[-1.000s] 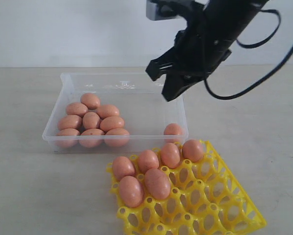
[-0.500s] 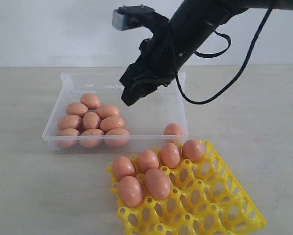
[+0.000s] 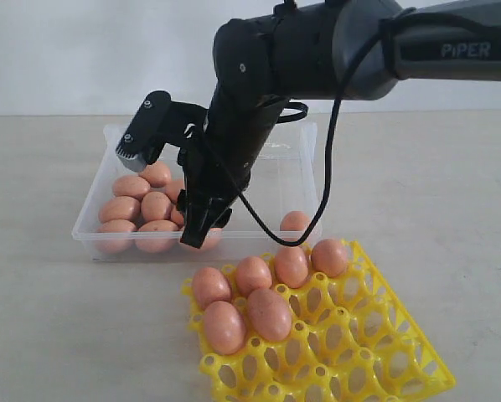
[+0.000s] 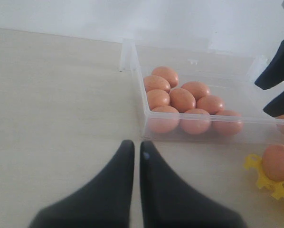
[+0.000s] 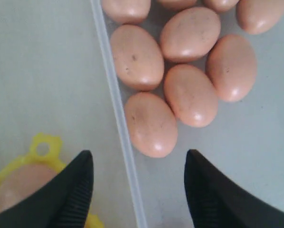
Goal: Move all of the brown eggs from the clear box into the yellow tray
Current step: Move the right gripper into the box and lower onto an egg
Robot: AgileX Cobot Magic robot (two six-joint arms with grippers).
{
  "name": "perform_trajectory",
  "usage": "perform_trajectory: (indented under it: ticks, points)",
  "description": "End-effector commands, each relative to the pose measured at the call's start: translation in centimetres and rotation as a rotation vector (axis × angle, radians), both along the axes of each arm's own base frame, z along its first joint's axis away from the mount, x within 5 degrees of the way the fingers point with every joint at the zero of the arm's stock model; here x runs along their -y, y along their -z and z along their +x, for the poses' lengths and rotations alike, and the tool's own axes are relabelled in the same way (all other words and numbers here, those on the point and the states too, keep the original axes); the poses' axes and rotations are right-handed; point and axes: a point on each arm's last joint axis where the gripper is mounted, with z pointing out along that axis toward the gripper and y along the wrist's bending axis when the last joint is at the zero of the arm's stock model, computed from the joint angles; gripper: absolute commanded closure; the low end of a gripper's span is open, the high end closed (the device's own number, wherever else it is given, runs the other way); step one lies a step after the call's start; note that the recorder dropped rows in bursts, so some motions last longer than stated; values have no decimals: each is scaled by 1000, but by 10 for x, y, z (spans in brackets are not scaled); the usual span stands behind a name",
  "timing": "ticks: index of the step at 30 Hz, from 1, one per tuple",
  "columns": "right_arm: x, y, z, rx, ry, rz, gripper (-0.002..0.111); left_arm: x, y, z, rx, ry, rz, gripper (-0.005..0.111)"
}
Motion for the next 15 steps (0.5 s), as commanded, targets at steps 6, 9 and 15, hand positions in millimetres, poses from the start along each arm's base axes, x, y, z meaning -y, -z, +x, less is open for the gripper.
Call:
perform_trajectory:
  ticks: [6,9,15]
  points:
    - [-13,18,22,156,26,89,58,0,1,1,2,2,8,103]
    - [-17,25,28,199,40,125,58,0,1,1,2,2,8,103]
    - [-22,39,36,243,50,153,58,0,1,1,2,2,8,103]
